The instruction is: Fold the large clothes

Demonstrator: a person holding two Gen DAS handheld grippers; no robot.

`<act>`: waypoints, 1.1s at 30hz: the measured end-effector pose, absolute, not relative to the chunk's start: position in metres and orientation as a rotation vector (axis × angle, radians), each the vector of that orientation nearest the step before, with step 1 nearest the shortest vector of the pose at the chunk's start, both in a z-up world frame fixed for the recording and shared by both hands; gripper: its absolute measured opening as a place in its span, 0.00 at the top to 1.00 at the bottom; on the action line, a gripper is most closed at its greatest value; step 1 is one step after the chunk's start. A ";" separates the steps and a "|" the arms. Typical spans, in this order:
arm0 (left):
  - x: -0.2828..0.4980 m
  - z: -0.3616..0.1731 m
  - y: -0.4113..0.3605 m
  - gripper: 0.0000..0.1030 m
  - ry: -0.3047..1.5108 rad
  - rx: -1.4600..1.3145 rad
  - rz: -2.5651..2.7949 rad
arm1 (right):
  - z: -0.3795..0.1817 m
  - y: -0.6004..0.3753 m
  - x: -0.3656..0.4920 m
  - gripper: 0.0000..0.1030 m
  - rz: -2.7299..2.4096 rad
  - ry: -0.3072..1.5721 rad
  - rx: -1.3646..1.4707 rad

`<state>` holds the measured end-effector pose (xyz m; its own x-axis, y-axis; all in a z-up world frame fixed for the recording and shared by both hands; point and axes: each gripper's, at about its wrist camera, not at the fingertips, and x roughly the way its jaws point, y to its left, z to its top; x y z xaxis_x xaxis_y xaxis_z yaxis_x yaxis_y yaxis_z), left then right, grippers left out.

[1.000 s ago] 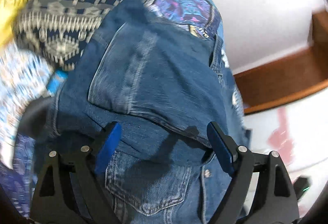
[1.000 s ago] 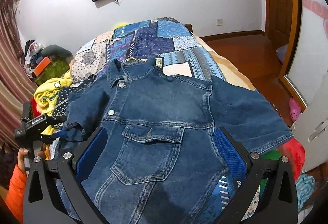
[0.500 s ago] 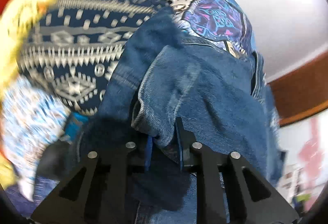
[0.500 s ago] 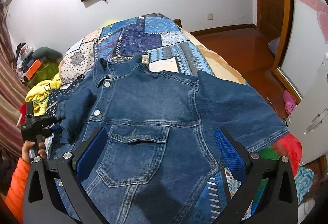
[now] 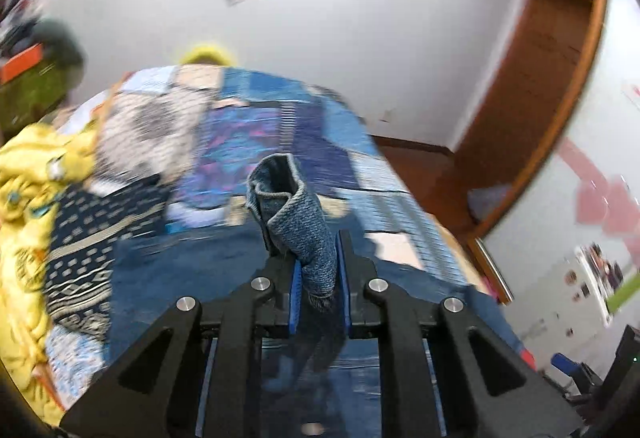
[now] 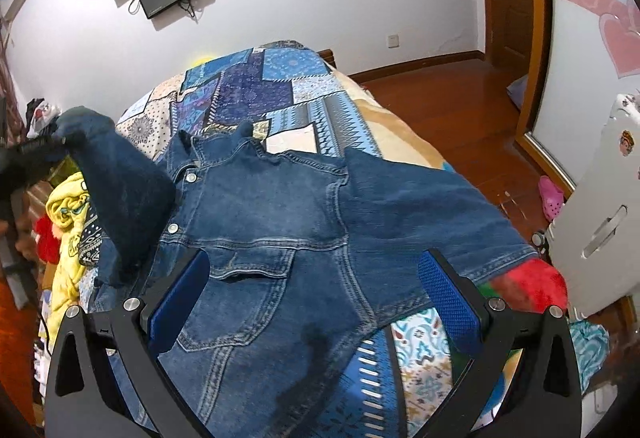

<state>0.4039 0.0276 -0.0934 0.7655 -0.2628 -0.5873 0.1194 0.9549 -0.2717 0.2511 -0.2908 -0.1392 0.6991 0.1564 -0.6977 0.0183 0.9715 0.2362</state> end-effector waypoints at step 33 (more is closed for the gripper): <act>0.353 -0.148 -0.042 0.11 0.848 0.044 -0.213 | -0.220 -0.412 0.261 0.00 0.020 1.023 0.561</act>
